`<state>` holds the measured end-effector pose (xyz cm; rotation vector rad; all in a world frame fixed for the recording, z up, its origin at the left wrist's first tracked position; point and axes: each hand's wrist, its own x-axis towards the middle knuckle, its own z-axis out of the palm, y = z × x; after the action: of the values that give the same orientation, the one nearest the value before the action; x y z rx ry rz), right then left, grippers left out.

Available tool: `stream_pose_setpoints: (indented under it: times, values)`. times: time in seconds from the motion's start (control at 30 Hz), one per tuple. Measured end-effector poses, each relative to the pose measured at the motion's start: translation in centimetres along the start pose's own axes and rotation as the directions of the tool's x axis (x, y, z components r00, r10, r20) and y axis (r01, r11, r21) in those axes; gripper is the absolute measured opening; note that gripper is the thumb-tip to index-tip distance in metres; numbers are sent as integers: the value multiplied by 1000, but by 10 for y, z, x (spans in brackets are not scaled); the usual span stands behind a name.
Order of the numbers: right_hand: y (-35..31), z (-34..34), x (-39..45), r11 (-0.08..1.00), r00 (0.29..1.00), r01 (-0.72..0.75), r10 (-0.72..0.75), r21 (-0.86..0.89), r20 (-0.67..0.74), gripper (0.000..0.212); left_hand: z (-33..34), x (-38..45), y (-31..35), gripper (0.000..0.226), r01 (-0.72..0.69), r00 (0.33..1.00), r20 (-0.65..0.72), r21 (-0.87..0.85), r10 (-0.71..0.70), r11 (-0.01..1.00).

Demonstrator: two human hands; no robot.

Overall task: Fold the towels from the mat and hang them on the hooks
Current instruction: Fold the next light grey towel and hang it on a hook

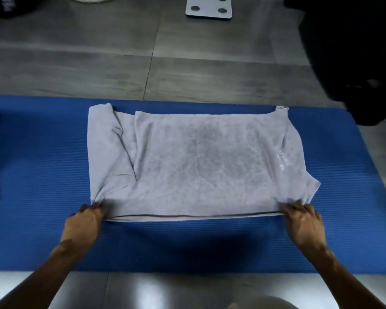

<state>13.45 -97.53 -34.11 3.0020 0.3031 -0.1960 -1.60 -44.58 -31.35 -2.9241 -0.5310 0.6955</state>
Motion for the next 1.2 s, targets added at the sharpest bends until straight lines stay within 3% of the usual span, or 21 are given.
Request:
stream_pose_setpoints:
  times: [0.13,0.3,0.4,0.5,0.57,0.63,0.77,0.9,1.03,1.2]
  values:
    - [-6,1,-11,1000,999,18,-18,5,40,21,6,-10,-4,52,11,1000,23,25,-12,1000]
    - [-12,4,-33,999,985,3,-9,40,172,26,7,-23,-11,46,29,998,48,27,-30,999]
    - [-14,4,-49,996,987,63,-73,69,146,26,8,-28,-14,41,34,996,80,14,-35,999]
    - [-9,-7,-50,961,992,106,-121,256,43,15,7,-27,-9,49,-16,992,125,38,11,999]
    - [0,-17,-41,900,999,9,-24,437,29,11,2,-22,0,43,-18,995,95,12,17,1000]
    - [18,-18,-25,847,988,-145,147,511,36,22,-5,-16,16,34,-16,999,50,-59,19,998]
    - [51,-15,9,817,931,-363,332,448,148,49,-6,1,59,28,-307,951,-5,-109,308,945]
    - [64,-5,27,746,873,-487,424,454,240,35,-16,10,115,66,-479,878,-99,-198,468,856]
    - [62,-6,26,671,838,-543,465,505,283,19,-27,10,150,71,-503,864,-49,-144,501,852]
    - [83,-5,-12,374,648,-688,702,622,295,31,-34,18,163,71,-457,887,2,-139,462,878]
